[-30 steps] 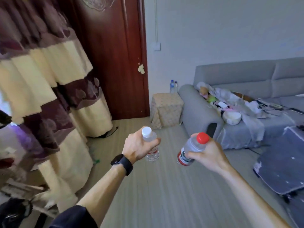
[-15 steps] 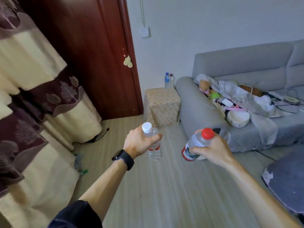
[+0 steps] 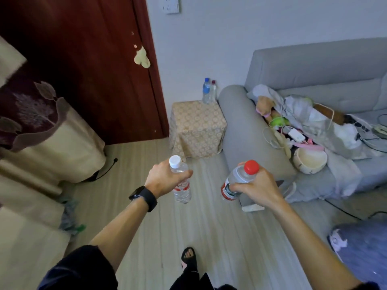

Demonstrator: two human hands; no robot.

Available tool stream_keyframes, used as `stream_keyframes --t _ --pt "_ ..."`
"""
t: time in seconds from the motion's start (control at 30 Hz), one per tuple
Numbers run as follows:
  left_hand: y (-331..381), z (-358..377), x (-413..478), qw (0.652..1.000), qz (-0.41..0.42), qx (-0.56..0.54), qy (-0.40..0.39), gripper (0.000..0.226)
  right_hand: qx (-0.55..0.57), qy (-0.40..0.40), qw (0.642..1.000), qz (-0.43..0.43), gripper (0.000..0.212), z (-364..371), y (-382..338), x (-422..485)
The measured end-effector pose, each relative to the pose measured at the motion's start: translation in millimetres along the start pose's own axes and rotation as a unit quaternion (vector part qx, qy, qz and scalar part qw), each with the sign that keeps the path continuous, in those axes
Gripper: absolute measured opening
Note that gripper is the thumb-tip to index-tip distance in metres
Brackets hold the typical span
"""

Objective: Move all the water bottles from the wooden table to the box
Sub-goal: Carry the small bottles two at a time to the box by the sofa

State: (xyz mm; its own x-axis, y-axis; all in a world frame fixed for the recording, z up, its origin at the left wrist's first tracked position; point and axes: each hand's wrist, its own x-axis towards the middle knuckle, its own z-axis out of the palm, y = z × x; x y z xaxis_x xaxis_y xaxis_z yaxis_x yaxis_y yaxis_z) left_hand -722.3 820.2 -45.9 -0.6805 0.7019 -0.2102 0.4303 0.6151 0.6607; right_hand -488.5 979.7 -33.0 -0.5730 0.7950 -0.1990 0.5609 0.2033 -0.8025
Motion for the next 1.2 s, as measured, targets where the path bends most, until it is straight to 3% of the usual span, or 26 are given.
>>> stream_keyframes --t 0.37,0.7,1.2 --pt "39.2 20.5 220.5 0.999 -0.013 -0.012 -0.05 0.047 0.0 0.012 0.999 0.041 0.055 -16.7 -1.6 210.3" --pt "96.0 61.2 395.6 0.998 -0.039 -0.039 -0.03 0.033 -0.03 -0.033 0.999 0.023 0.058 -60.5 3.3 415.7" --pt "104.3 109.7 644.5 0.977 -0.105 -0.148 -0.109 0.049 0.003 -0.075 0.996 0.045 0.053 -40.0 -15.8 651.8"
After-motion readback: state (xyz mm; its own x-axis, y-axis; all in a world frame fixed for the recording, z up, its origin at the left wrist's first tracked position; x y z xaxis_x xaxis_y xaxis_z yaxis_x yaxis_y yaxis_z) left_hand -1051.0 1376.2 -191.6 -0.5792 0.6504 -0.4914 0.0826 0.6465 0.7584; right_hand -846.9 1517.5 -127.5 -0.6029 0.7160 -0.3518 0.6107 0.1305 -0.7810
